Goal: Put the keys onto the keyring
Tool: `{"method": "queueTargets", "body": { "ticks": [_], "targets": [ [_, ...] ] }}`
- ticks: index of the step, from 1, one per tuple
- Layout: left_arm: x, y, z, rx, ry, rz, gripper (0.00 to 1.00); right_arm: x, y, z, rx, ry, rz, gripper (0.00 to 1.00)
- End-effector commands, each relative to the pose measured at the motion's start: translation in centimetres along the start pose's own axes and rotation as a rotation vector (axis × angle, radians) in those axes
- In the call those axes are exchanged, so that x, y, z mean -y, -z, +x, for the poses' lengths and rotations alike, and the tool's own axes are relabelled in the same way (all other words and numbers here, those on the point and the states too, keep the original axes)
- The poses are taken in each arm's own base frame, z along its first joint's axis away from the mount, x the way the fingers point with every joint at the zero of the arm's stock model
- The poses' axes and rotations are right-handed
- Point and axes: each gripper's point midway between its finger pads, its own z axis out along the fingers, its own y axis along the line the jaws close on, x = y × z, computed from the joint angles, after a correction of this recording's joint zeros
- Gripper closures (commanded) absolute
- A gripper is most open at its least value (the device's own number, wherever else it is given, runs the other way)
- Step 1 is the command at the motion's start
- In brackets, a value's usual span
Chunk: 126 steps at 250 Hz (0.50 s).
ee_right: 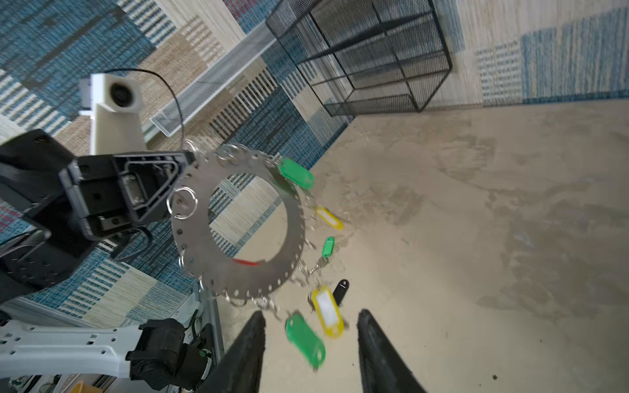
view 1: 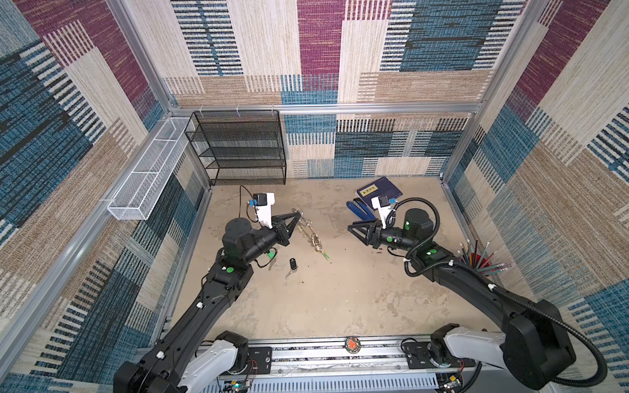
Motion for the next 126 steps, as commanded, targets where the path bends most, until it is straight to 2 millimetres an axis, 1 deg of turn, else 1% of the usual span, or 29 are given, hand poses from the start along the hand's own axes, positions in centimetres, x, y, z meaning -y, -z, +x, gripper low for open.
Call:
{"method": "queueTargets", "body": {
  "ticks": [1,30,56,70,83,110,126],
  "targets": [
    [-3.6,2.1,0.7,-0.023,-0.020,-0.207,1.00,1.7,-2.0,2.5,-0.050,0.009,0.085,0.54],
    [-4.9,4.5,0.5,-0.018,-0.053,-0.322,1.00,2.3,-5.4,7.0,-0.170,0.028,0.053,0.56],
    [-5.9,6.4,0.7,-0.030,-0.090,-0.422,1.00,2.1,-8.6,11.1,-0.282,0.121,0.010,0.58],
    [-6.3,7.2,0.9,-0.039,-0.107,-0.459,1.00,2.1,-10.0,12.9,-0.330,0.155,-0.024,0.60],
    [-6.7,8.0,1.1,-0.049,-0.115,-0.497,1.00,2.0,-11.1,14.1,-0.368,0.179,-0.055,0.62],
    [-6.8,9.0,1.4,-0.062,-0.130,-0.523,1.00,2.1,-12.7,14.9,-0.385,0.234,-0.081,0.64],
    [-6.7,9.3,1.5,-0.059,-0.133,-0.521,1.00,2.8,-13.7,15.8,-0.415,0.259,-0.086,0.65]
  ]
}}
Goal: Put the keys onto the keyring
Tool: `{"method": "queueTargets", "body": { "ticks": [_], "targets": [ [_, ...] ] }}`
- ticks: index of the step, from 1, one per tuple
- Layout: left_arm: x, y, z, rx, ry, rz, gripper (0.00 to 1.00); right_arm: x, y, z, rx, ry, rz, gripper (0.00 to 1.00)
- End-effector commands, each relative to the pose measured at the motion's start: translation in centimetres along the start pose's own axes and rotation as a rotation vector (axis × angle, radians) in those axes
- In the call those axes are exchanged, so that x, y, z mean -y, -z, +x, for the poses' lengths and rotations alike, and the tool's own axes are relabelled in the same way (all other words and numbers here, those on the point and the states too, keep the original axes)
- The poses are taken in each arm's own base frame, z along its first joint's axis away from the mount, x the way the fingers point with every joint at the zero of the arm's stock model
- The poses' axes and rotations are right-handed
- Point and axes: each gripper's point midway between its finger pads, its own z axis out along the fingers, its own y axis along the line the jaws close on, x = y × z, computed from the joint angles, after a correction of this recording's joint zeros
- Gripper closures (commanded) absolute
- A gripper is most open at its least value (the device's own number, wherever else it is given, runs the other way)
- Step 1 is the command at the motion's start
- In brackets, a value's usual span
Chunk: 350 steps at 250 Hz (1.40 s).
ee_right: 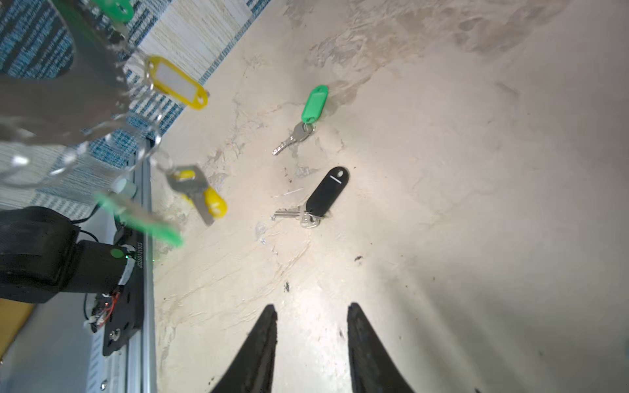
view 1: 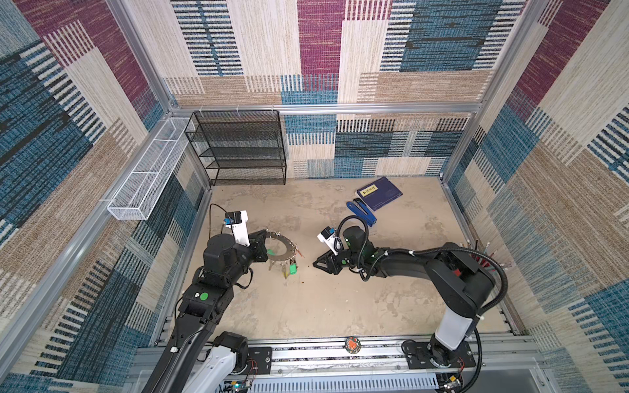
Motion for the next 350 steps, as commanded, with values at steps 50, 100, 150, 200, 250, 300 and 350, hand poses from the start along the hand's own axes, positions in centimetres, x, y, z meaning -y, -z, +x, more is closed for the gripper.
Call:
{"method": "queueTargets", "body": {
  "ticks": [50,100,150,200,250,300,350],
  "targets": [
    [-3.1,1.9,0.0,-0.016,-0.062,-0.187,1.00,0.8,-5.1,1.0,-0.072,0.215,-0.025,0.72],
    [-3.8,2.4,0.2,-0.015,-0.069,-0.226,1.00,1.0,-6.8,1.3,-0.099,0.264,-0.018,0.73],
    [-3.7,2.1,0.4,-0.025,-0.059,-0.217,1.00,1.0,-8.1,2.1,-0.131,0.293,-0.013,0.77],
    [-3.9,2.2,0.5,-0.033,-0.059,-0.228,1.00,0.6,-9.0,2.2,-0.143,0.317,-0.021,0.79],
    [-3.8,2.1,0.8,-0.040,-0.055,-0.220,1.00,0.3,-9.3,2.7,-0.158,0.322,-0.025,0.83],
    [-3.8,1.7,1.0,-0.050,-0.051,-0.212,1.00,-0.1,-9.4,3.0,-0.168,0.326,-0.029,0.91],
    [-3.9,1.6,1.1,-0.054,-0.049,-0.214,1.00,-0.9,-9.1,2.7,-0.155,0.329,-0.036,0.96]
  ]
}}
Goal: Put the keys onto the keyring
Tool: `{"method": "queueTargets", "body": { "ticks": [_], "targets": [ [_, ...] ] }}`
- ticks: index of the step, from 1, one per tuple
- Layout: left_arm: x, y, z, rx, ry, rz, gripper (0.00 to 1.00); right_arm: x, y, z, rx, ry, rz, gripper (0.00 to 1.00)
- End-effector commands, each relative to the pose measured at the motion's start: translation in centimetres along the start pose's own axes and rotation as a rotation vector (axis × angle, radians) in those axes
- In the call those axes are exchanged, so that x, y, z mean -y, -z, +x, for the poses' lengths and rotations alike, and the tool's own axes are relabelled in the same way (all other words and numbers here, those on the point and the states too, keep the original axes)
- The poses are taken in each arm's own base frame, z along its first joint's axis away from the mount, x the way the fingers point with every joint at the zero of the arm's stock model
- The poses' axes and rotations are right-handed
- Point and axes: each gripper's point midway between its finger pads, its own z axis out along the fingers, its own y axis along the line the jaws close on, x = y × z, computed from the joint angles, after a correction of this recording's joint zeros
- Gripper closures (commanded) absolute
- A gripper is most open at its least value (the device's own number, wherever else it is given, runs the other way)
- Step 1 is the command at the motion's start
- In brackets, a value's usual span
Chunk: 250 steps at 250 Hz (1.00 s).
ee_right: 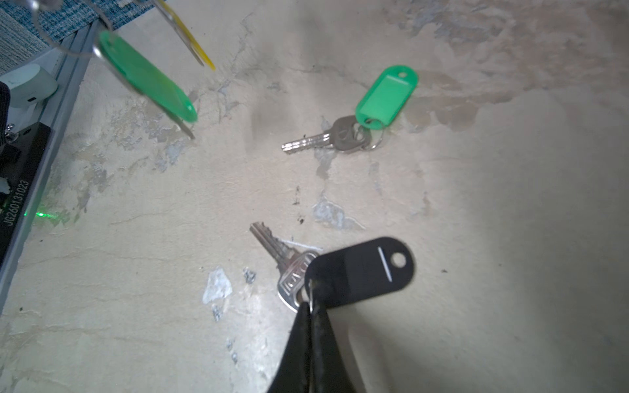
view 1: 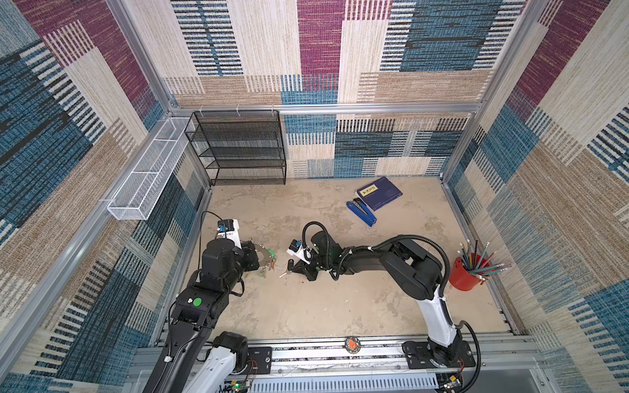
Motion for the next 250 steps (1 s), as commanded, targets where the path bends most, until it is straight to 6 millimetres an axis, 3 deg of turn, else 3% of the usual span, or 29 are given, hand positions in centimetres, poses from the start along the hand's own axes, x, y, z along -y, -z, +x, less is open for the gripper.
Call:
{"method": "queueTargets", "body": {
  "ticks": [1,43,91,123,184,250],
  "targets": [
    [0.5,0.0,-0.7,0.028,-0.007,0.024,1.00,-0.2,0.2,0.9,-0.035,-0.014,0.010,0.96],
    [0.5,-0.1,-0.7,0.023,-0.014,0.025,1.00,-0.2,0.6,0.7,-0.028,-0.030,0.021,1.00],
    [1.2,0.0,-0.9,0.026,-0.052,0.060,1.00,-0.8,3.1,0.1,0.040,-0.103,0.014,1.00],
    [3.3,0.1,-1.1,0.026,-0.098,0.174,1.00,-0.8,6.3,-0.5,0.111,-0.176,0.004,1.00],
    [10.1,0.2,-0.5,-0.051,-0.156,0.556,1.00,-0.8,13.4,-1.9,0.235,-0.289,-0.001,1.00],
    [14.6,0.0,0.3,-0.087,-0.297,0.737,1.00,-1.6,21.9,-3.5,0.419,-0.351,0.031,1.00]
  ]
}}
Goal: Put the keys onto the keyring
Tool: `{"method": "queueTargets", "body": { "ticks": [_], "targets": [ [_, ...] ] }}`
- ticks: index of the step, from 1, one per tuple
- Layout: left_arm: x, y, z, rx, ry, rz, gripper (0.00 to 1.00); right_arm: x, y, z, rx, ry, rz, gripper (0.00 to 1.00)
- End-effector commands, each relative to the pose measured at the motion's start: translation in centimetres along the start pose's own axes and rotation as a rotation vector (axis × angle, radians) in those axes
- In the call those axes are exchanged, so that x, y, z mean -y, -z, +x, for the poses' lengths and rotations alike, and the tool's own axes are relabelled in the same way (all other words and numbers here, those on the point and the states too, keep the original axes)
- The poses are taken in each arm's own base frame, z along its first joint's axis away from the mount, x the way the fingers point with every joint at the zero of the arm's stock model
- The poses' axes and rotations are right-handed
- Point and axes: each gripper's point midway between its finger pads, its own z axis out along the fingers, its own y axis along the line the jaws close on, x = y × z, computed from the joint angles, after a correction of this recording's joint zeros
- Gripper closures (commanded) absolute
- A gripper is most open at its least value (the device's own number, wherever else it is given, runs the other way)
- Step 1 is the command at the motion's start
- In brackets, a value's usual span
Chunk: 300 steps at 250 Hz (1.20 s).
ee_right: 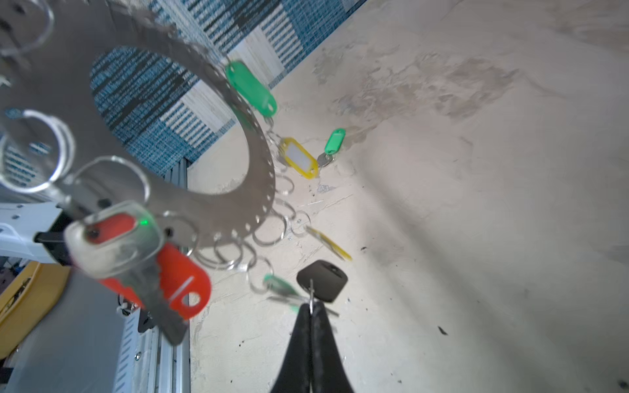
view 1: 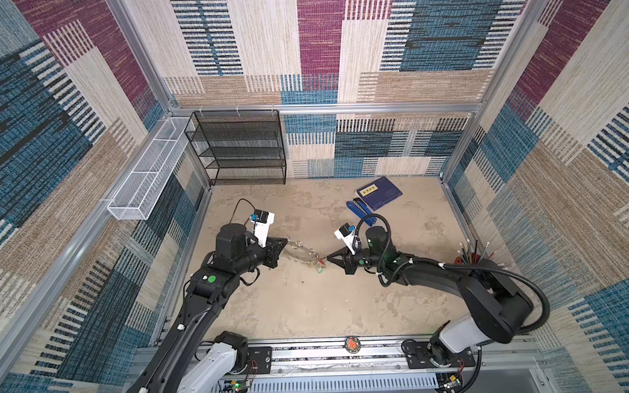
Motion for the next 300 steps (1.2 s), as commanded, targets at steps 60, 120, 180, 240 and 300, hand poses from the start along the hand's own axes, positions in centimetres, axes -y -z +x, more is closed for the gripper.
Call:
{"method": "queueTargets", "body": {
  "ticks": [60,120,180,240,300],
  "targets": [
    [6.5,-3.3,-1.5,-0.021,-0.325,0.223,1.00,-2.5,8.7,-6.4,0.251,-0.010,0.051,1.00],
    [10.0,-4.8,-1.8,0.000,-0.397,0.366,1.00,-4.5,11.2,-8.9,0.275,0.047,0.069,1.00],
    [11.4,-7.2,-2.4,-0.010,-0.431,0.390,1.00,-5.6,11.2,-8.8,0.224,0.067,0.042,1.00],
    [11.9,-9.0,-2.6,-0.012,-0.497,0.336,1.00,-6.7,10.1,-8.2,0.162,0.082,0.021,1.00],
    [12.3,-9.1,-2.2,0.006,-0.588,0.267,1.00,-6.8,9.1,-8.2,0.148,0.078,0.008,1.00]
  ]
}}
